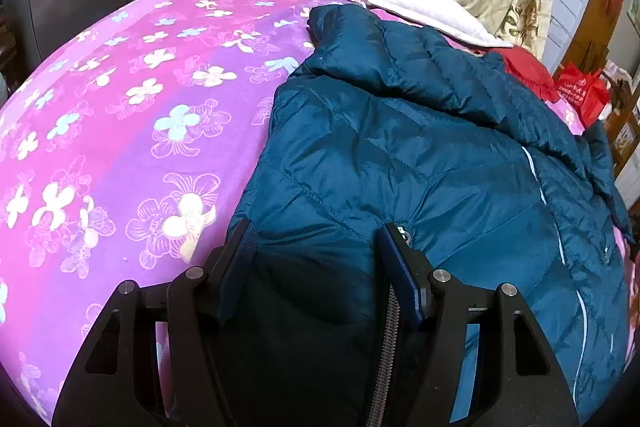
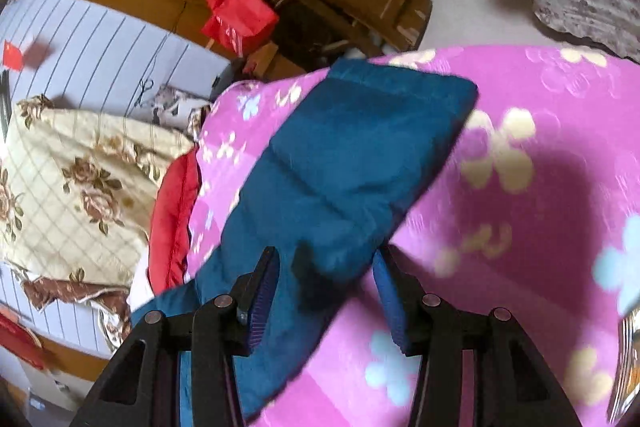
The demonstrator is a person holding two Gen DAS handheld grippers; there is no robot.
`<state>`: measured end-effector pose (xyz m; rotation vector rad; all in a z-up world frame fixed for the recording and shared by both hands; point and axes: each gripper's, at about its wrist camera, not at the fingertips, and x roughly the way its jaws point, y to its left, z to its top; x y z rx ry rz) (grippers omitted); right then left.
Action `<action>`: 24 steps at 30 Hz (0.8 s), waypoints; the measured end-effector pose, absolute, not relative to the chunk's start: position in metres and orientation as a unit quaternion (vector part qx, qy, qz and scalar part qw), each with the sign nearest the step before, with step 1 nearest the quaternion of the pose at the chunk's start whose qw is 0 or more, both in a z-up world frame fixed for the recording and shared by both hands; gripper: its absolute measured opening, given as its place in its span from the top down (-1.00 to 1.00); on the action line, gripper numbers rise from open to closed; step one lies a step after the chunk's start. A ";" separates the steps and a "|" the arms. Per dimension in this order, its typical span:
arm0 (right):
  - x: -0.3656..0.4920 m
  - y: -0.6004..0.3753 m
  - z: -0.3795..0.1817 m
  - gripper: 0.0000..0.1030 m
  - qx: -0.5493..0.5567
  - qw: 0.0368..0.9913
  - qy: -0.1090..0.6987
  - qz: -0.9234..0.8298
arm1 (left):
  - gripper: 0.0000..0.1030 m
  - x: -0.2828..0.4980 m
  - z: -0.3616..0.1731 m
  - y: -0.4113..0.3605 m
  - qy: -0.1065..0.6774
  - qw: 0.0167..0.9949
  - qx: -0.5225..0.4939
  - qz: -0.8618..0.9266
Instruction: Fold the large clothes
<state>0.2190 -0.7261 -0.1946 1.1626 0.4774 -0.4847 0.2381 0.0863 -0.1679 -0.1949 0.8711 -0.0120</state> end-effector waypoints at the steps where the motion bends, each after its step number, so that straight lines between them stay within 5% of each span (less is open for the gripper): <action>1: 0.223 -0.729 -0.195 0.51 0.535 0.780 0.231 -0.230 | -0.23 0.238 -0.168 0.086 0.422 0.902 -0.092 -0.005; 3: 0.225 -0.735 -0.193 0.75 0.532 0.779 0.238 -0.229 | -0.23 0.238 -0.168 0.085 0.422 0.902 -0.090 -0.004; 6: 0.222 -0.736 -0.162 0.86 0.495 0.803 0.233 -0.235 | -0.23 0.238 -0.168 0.085 0.422 0.902 -0.090 -0.004; 13: 0.227 -0.694 -0.041 0.90 0.371 0.874 0.213 -0.230 | -0.24 0.239 -0.169 0.085 0.421 0.902 -0.094 -0.006; 24: 0.292 -0.459 0.102 0.91 0.205 0.956 0.192 -0.084 | -0.24 0.237 -0.169 0.090 0.417 0.902 -0.108 -0.015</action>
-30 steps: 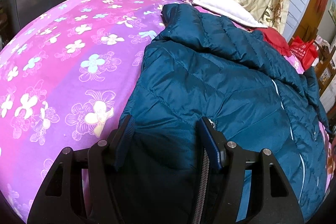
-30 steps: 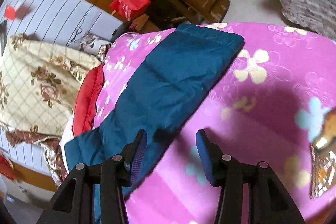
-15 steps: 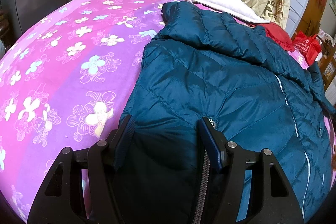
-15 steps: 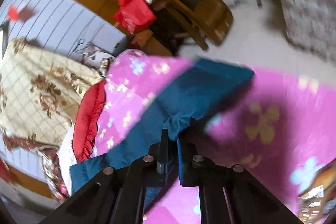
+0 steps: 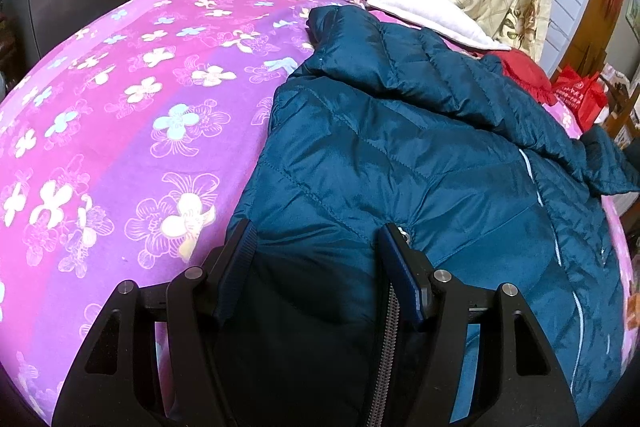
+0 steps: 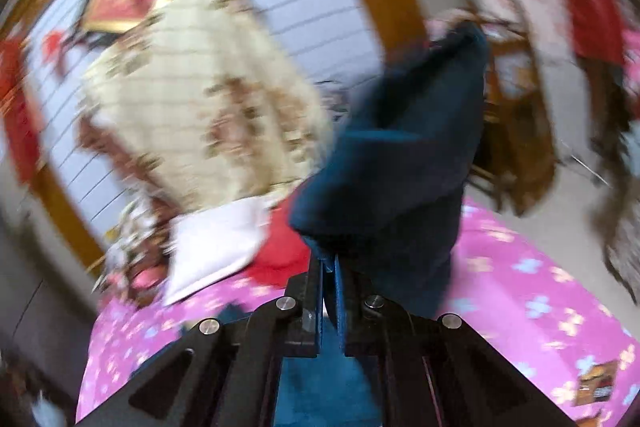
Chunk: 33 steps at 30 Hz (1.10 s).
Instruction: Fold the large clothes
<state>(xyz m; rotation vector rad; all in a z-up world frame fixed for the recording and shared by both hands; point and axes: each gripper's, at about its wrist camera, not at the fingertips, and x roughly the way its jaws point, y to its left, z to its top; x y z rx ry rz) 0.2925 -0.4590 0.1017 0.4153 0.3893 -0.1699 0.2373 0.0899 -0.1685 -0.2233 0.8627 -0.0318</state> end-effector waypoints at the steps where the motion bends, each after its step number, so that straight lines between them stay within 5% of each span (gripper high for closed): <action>1: 0.300 -0.432 0.104 0.91 0.192 0.960 0.196 -0.063 | -0.25 0.237 -0.168 0.091 0.416 0.902 -0.111 -0.017; 9: 0.353 -0.251 0.055 0.91 0.115 0.957 0.258 0.064 | -0.34 0.235 -0.168 0.098 0.409 0.901 -0.138 -0.038; 21: 0.408 -0.124 -0.124 0.89 -0.009 0.894 0.440 0.091 | -0.34 0.234 -0.168 0.102 0.403 0.901 -0.155 -0.047; 23: 0.400 -0.122 -0.131 0.76 -0.038 0.892 0.440 0.093 | -0.34 0.234 -0.168 0.102 0.402 0.901 -0.157 -0.048; 25: 0.389 -0.129 -0.126 0.28 -0.041 0.893 0.434 0.111 | -0.34 0.234 -0.168 0.103 0.402 0.900 -0.159 -0.049; 28: 0.360 -0.155 -0.108 -0.06 -0.031 0.908 0.401 0.114 | -0.34 0.234 -0.168 0.104 0.402 0.900 -0.159 -0.049; 33: 0.303 -0.220 -0.092 -0.10 0.027 0.921 0.375 0.101 | -0.34 0.235 -0.168 0.104 0.406 0.899 -0.157 -0.047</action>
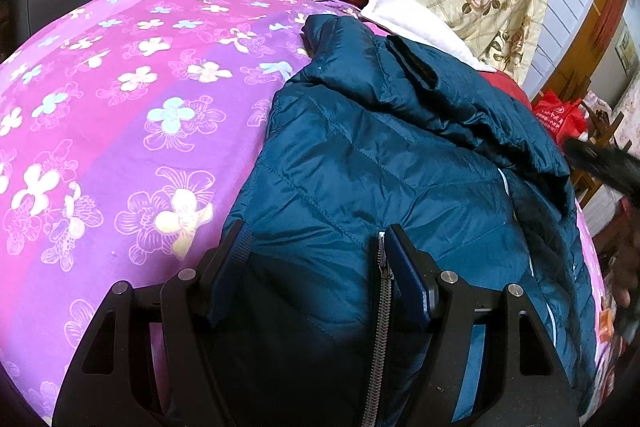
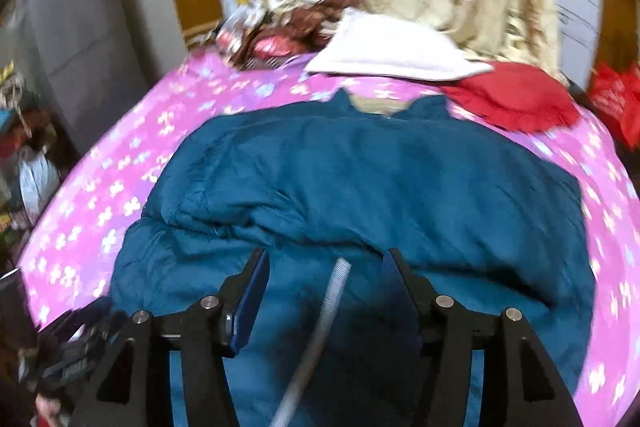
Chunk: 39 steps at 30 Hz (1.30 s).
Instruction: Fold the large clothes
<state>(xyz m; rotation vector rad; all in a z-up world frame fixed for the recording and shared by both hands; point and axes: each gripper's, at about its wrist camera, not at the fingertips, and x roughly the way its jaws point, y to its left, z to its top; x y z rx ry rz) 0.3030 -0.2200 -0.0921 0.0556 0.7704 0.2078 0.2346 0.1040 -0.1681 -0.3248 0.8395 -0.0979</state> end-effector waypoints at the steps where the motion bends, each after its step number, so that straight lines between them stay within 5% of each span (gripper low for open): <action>1: 0.293 -0.240 -0.093 -0.10 0.043 0.923 0.372 0.092 | -0.34 0.235 -0.167 0.102 0.412 0.898 -0.148 -0.044; 11: 0.279 -0.339 -0.111 -0.10 0.115 0.925 0.362 0.027 | -0.39 0.269 -0.083 0.057 0.401 0.904 -0.114 -0.097; 23: 0.363 -0.333 -0.101 -0.10 0.074 0.933 0.351 -0.008 | -0.43 0.427 -0.131 0.030 0.510 0.826 -0.200 -0.135; 24: 0.373 -0.329 -0.103 -0.10 0.063 0.932 0.356 -0.011 | -0.39 0.429 -0.130 0.027 0.510 0.826 -0.200 -0.135; 26: 0.384 -0.322 -0.107 -0.10 0.050 0.931 0.363 -0.010 | 0.53 0.433 -0.131 0.020 0.520 0.819 -0.195 -0.145; 27: 0.390 -0.316 -0.109 -0.10 0.043 0.929 0.368 -0.007 | 0.75 0.433 -0.130 0.018 0.524 0.815 -0.196 -0.148; 35: 0.422 -0.259 -0.135 -0.10 0.012 0.921 0.388 0.039 | 0.77 0.438 -0.133 0.047 0.508 0.836 -0.178 -0.108; 39: 0.428 -0.255 -0.152 -0.30 0.026 0.921 0.388 0.029 | 0.67 0.440 -0.149 0.053 0.510 0.830 -0.200 -0.103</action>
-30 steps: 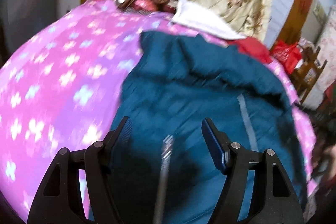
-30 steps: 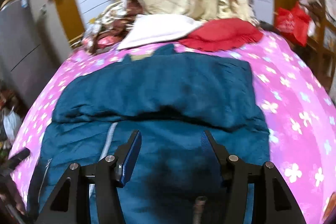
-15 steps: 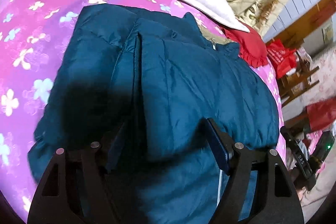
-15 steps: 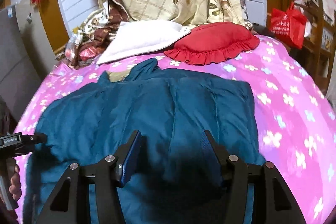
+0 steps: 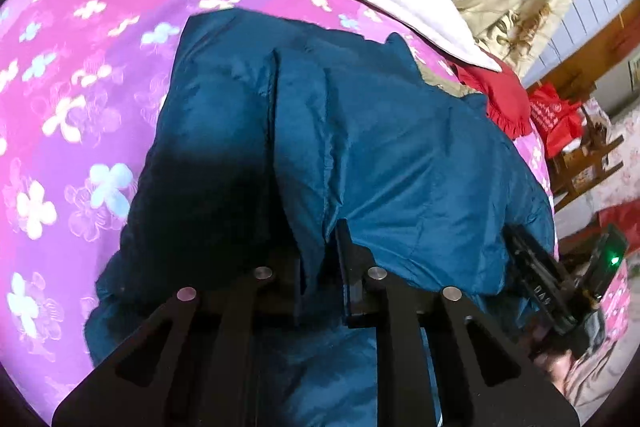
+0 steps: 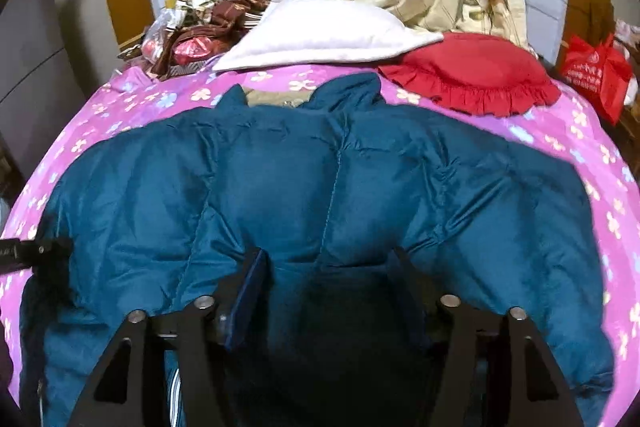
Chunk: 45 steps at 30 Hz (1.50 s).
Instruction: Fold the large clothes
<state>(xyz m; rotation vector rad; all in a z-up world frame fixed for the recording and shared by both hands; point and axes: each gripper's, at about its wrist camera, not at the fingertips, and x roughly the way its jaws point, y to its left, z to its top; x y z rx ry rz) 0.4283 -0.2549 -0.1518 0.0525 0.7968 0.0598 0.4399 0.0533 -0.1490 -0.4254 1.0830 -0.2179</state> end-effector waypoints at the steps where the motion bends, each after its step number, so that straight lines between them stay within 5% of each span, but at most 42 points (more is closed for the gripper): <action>1: 0.428 -0.255 -0.152 -0.32 0.023 0.921 0.388 0.026 | 0.66 0.440 -0.151 0.054 0.510 0.829 -0.206 -0.103; 8: 0.351 -0.266 -0.114 -0.31 0.032 0.938 0.341 0.043 | 0.62 0.393 -0.116 0.056 0.475 0.861 -0.161 -0.080; 11: 0.295 -0.279 -0.112 -0.31 0.049 0.938 0.337 0.062 | 0.44 0.349 -0.105 0.053 0.449 0.885 -0.106 -0.062; 14: 0.246 -0.287 -0.117 -0.31 0.058 0.939 0.334 0.051 | 0.21 0.306 -0.108 0.051 0.433 0.897 -0.072 -0.042; 23: 0.116 -0.319 -0.137 -0.31 0.168 0.934 0.314 0.018 | 0.10 0.188 -0.137 0.032 0.428 0.902 -0.044 -0.031; 30: 0.091 -0.384 -0.109 -0.31 0.243 0.926 0.288 -0.031 | 0.02 0.166 -0.138 0.035 0.443 0.894 -0.054 -0.035; 35: 0.049 -0.368 -0.109 -0.35 0.194 0.946 0.254 -0.061 | 0.00 0.136 -0.134 0.043 0.436 0.897 -0.072 -0.020; 40: 0.047 -0.342 -0.132 -0.35 0.132 0.944 0.289 -0.088 | 0.00 0.126 -0.133 0.051 0.445 0.890 -0.095 -0.014; 45: 0.037 -0.389 -0.130 -0.35 0.223 0.920 0.315 -0.072 | -0.02 0.117 -0.112 0.095 0.417 0.899 -0.129 0.018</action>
